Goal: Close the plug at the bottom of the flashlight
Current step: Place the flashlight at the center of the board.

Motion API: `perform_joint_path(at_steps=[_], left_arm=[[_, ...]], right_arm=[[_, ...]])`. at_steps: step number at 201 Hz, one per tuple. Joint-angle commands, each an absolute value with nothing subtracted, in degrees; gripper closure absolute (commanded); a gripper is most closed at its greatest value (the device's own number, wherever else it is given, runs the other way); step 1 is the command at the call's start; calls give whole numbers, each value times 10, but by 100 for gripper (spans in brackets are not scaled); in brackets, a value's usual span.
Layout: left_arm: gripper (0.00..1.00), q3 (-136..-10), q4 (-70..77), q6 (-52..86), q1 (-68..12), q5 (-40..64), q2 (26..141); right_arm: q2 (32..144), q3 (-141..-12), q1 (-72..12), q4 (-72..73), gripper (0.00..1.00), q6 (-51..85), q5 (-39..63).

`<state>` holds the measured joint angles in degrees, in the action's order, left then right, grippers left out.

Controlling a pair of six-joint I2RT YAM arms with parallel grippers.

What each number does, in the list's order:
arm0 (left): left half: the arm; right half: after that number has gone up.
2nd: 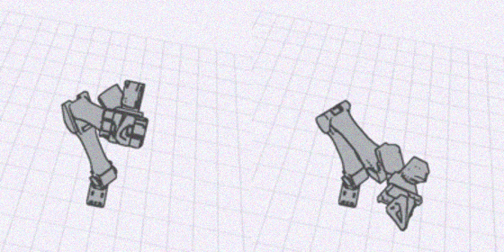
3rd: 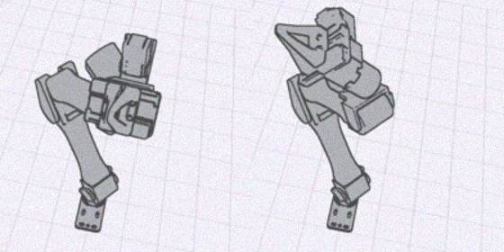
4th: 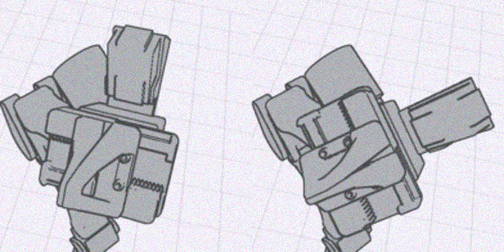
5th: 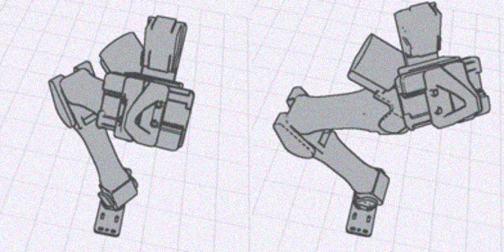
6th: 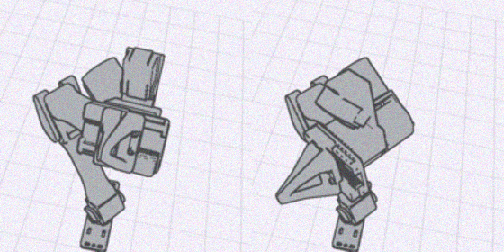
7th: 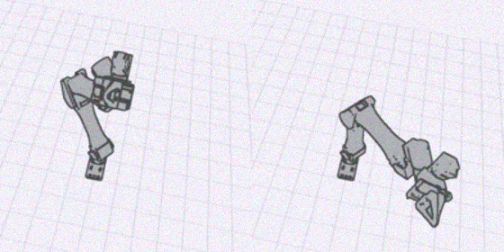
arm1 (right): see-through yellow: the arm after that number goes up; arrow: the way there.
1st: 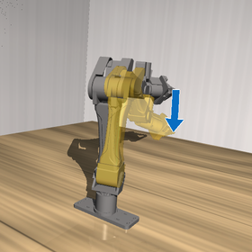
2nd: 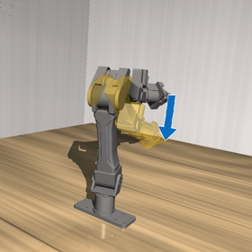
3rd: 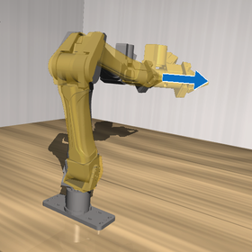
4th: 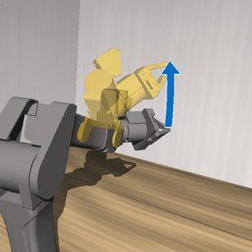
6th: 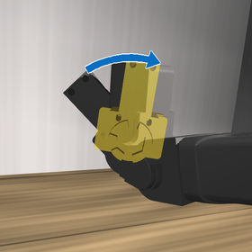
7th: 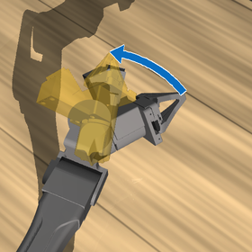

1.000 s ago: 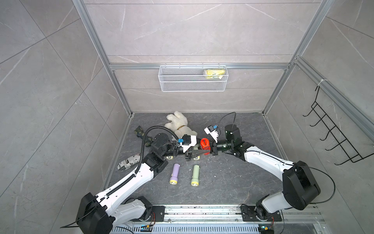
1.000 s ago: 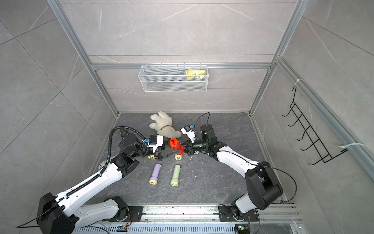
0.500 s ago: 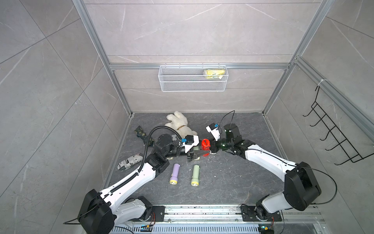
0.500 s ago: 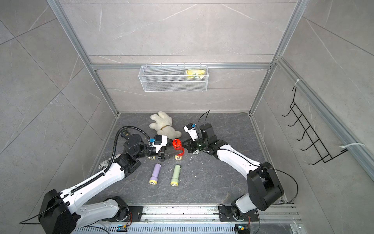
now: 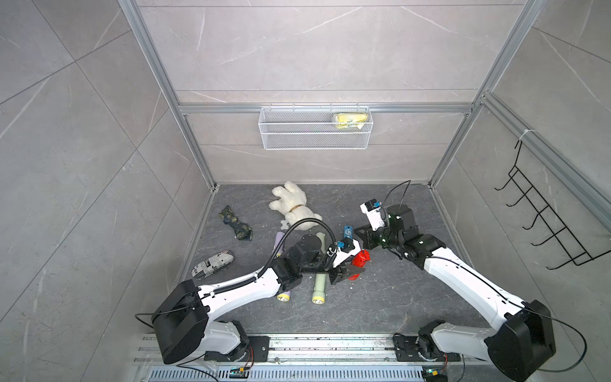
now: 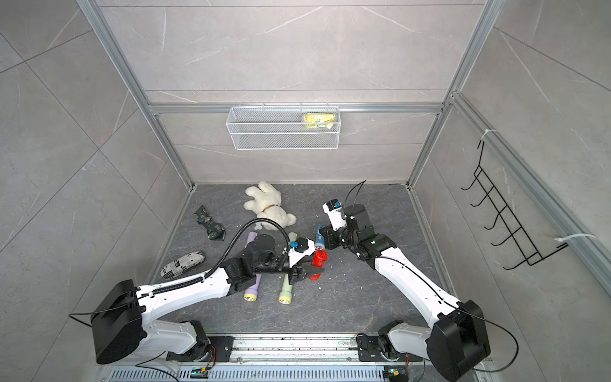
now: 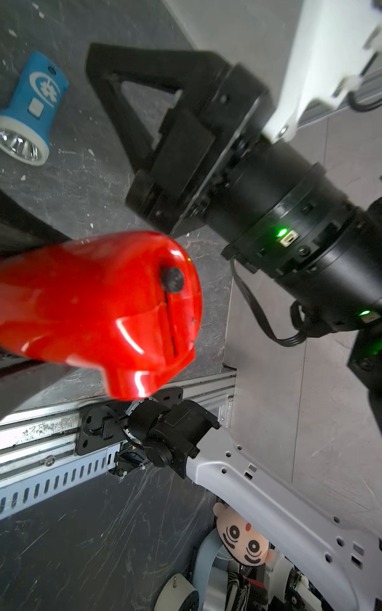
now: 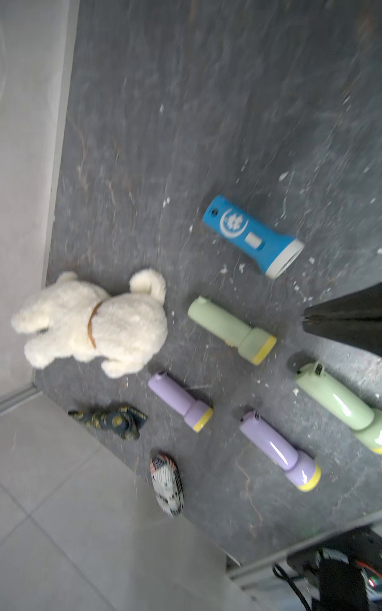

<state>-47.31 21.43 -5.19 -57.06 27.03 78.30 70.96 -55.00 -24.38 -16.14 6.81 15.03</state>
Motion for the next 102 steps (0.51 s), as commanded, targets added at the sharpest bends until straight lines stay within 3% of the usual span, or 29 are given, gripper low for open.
perform_joint_path(at_steps=[1,38,64,102], left_arm=[[100,-485,257,-3,-592,207,807],[100,-542,142,114,-608,121,853],[100,-651,-77,206,-614,54,916],[100,-753,-213,296,-621,10,1008]], right_arm=[[694,-534,-222,-207,96,74,55],[679,-526,-193,-210,93,104,14],[656,-515,-188,-208,65,124,-22],[626,-507,-183,-225,42,138,-84]])
